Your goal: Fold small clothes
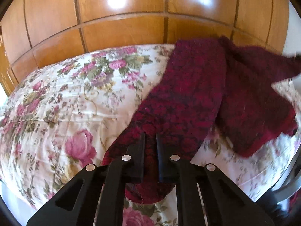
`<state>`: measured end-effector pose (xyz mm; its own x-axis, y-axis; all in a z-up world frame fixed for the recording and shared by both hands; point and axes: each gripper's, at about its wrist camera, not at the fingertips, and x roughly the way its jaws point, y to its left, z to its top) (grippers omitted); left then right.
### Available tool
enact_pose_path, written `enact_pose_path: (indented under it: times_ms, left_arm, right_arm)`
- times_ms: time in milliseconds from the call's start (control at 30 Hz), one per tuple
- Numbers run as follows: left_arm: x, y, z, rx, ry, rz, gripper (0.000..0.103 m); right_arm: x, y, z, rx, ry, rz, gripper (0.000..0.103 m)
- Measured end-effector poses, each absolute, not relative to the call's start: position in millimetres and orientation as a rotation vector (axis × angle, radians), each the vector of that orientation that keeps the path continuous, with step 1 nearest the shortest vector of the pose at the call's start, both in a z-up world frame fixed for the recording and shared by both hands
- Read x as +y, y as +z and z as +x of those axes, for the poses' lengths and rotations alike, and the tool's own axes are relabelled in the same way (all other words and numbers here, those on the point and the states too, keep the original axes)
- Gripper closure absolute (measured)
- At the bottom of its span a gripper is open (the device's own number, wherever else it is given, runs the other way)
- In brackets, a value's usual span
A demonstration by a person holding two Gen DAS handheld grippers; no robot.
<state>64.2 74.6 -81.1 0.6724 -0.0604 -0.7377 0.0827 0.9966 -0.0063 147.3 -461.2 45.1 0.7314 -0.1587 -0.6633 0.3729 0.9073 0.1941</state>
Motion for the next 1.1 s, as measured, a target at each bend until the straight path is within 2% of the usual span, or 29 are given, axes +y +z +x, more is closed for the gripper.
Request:
enact_pose_path:
  times_ms: [167,367,433,467,500,567,667,700,733,767,833,967,1100]
  left_arm:
    - [115,-50,98,0.772,0.003,-0.098,0.096]
    - [182,-21,173,0.722,0.186,-0.202,0.102]
    - [202,-13,203,0.719,0.262,-0.218,0.103]
    - [209,-10,215,0.716,0.297,-0.215,0.103]
    - [216,-6,234,0.722,0.334,-0.209,0.103]
    - [219,-2,252,0.717,0.393,-0.182,0.103]
    - [216,13,264,0.707,0.411,-0.181,0.103]
    - [210,17,261,0.691,0.395,-0.182,0.101]
    - [204,22,253,0.666,0.367,-0.186,0.088]
    - [195,25,243,0.647,0.326,-0.197,0.061]
    - [170,26,218,0.612,0.183,-0.216,0.042]
    - [107,0,174,0.708,-0.126,-0.192,0.042]
    - [45,-55,131,0.938,-0.445,-0.272,0.042]
  right_arm:
    - [-540,13,166,0.77,-0.502,0.397,0.091]
    - [-597,-18,177,0.846,-0.639,0.466,0.091]
    - [-598,-23,177,0.868,-0.655,0.443,0.083]
    - [-596,-24,177,0.869,-0.654,0.433,0.074]
    - [-594,-24,175,0.866,-0.649,0.427,0.055]
    - [-586,-21,166,0.85,-0.642,0.423,0.034]
    - [-567,-18,154,0.848,-0.587,0.409,0.029]
    - [-559,-17,149,0.844,-0.56,0.41,0.026]
    - [-548,-15,140,0.837,-0.514,0.415,0.025]
    - [-536,-15,132,0.838,-0.467,0.421,0.023]
    - [-513,-19,119,0.861,-0.362,0.447,0.023]
    - [-465,-36,97,0.938,-0.148,0.531,0.023]
    - [-422,-55,83,1.017,0.0,0.579,0.028]
